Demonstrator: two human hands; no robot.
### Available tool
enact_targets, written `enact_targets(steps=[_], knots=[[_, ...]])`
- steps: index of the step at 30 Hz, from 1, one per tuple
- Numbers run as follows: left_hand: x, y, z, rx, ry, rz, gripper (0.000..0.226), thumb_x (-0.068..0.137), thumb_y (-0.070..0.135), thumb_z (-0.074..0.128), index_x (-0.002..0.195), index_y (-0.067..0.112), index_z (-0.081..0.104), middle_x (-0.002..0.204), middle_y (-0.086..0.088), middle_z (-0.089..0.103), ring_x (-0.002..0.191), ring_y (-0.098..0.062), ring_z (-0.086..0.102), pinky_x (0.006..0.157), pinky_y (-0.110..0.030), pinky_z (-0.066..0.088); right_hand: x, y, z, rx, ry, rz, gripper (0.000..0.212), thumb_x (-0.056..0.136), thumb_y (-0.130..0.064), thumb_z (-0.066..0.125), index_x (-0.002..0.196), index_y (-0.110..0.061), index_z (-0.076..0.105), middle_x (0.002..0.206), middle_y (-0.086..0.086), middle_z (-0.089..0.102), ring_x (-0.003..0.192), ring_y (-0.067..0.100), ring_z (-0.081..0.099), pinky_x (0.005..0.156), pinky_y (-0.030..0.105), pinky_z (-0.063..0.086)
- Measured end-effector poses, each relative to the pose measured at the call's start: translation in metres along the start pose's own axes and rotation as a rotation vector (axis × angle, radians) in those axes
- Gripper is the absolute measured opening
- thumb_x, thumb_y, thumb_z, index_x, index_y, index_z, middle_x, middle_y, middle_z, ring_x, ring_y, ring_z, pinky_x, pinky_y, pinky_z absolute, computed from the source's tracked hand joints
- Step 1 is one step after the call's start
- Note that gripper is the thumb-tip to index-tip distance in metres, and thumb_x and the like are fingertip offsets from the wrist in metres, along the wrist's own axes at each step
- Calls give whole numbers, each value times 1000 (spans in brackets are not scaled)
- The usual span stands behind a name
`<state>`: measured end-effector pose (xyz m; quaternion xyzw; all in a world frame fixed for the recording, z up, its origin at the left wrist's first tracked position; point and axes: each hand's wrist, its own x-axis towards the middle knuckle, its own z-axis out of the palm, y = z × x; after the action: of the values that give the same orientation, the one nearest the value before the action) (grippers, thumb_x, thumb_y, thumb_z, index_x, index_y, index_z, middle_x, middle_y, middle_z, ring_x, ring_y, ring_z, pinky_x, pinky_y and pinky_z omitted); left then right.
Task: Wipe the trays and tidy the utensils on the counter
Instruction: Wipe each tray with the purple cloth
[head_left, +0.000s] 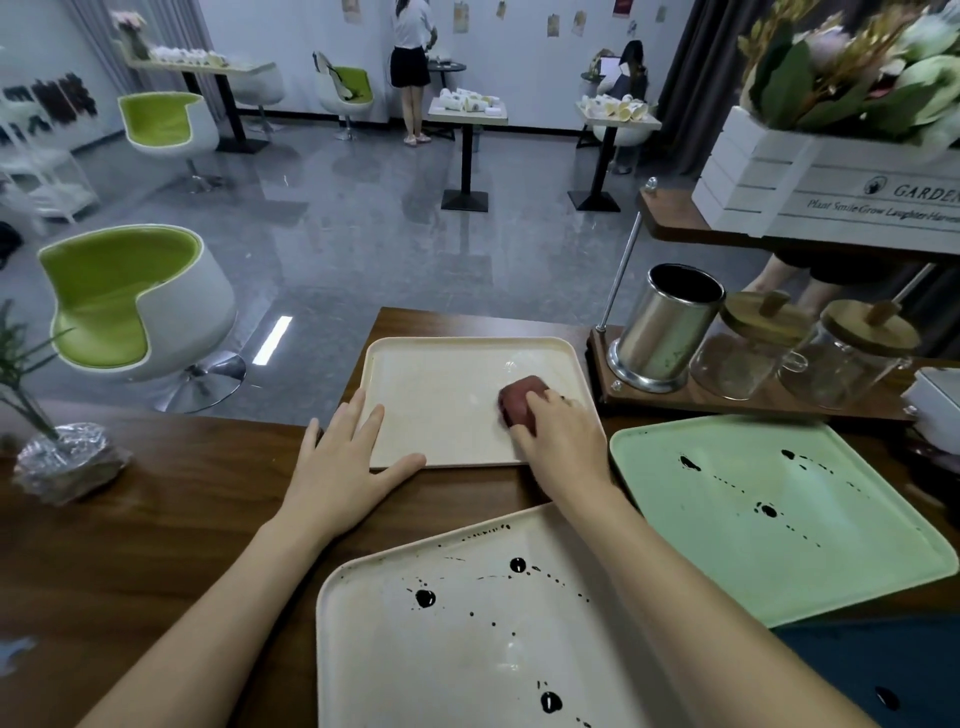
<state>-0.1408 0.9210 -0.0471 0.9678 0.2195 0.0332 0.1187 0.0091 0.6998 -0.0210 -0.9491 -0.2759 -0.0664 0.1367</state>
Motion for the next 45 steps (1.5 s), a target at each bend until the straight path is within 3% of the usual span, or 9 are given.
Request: enact_targets(steps=[4,11,14,18,23,27,33,42,45], knots=[[1,4,-7,-36,-60,-23,112,75,95,16,164,27,14,172,3,-7,158,-17,-3,128,-49,-1,-3,-25,0,149,-68,-202,26,90,-25,60,114,-20,63,112,-2,62,106,26,55,76,36,40],[-51,25,-30,-298,63,-119,78,96,63,52,162,33,25,171,3,11,158,-17,0,127,-50,8,-21,-4,-60,527,-20,-175,36,88,-25,65,123,-35,67,107,-13,72,96,13,61,75,23,42],[-90,47,-39,-373,102,-185,65,100,50,56,159,35,33,170,7,17,158,-14,3,127,-50,12,-45,8,-86,559,-118,-252,35,87,-29,68,119,-42,68,97,-19,70,90,7,59,72,15,41],[-156,74,-42,-407,163,-312,56,103,39,57,156,36,40,168,11,23,156,-9,13,126,-44,17,-90,34,-103,510,-280,-408,31,86,-28,67,114,-41,68,97,-21,70,90,4,61,78,23,48],[-239,101,-22,-387,155,-589,62,104,37,50,162,32,27,169,15,18,156,-13,19,125,-44,18,-126,61,-72,172,-308,-715,29,84,-33,62,111,-27,68,109,-11,67,106,17,60,85,33,46],[-259,123,-4,-377,157,-651,60,108,36,41,163,24,20,162,18,19,157,-20,9,126,-37,3,-135,63,-56,111,-270,-763,35,93,-45,57,118,-20,63,131,-5,56,131,24,44,103,42,44],[-262,108,20,-265,204,-574,61,109,37,36,164,20,17,169,3,24,158,-14,7,128,-35,-2,-126,42,-43,76,-290,-846,25,101,-36,45,118,-19,54,123,-6,51,117,18,47,77,36,45],[-259,99,27,-192,221,-524,56,110,35,22,163,20,21,167,5,28,157,-17,14,128,-38,4,-132,-57,-8,61,65,-1118,16,95,-20,64,101,-9,72,109,9,69,101,29,61,90,34,33],[-259,99,29,-182,234,-528,57,109,36,18,163,20,22,167,7,28,157,-14,15,127,-36,4,-137,-80,0,100,22,-1108,22,97,-18,60,109,-3,69,116,16,68,107,34,60,99,35,36]])
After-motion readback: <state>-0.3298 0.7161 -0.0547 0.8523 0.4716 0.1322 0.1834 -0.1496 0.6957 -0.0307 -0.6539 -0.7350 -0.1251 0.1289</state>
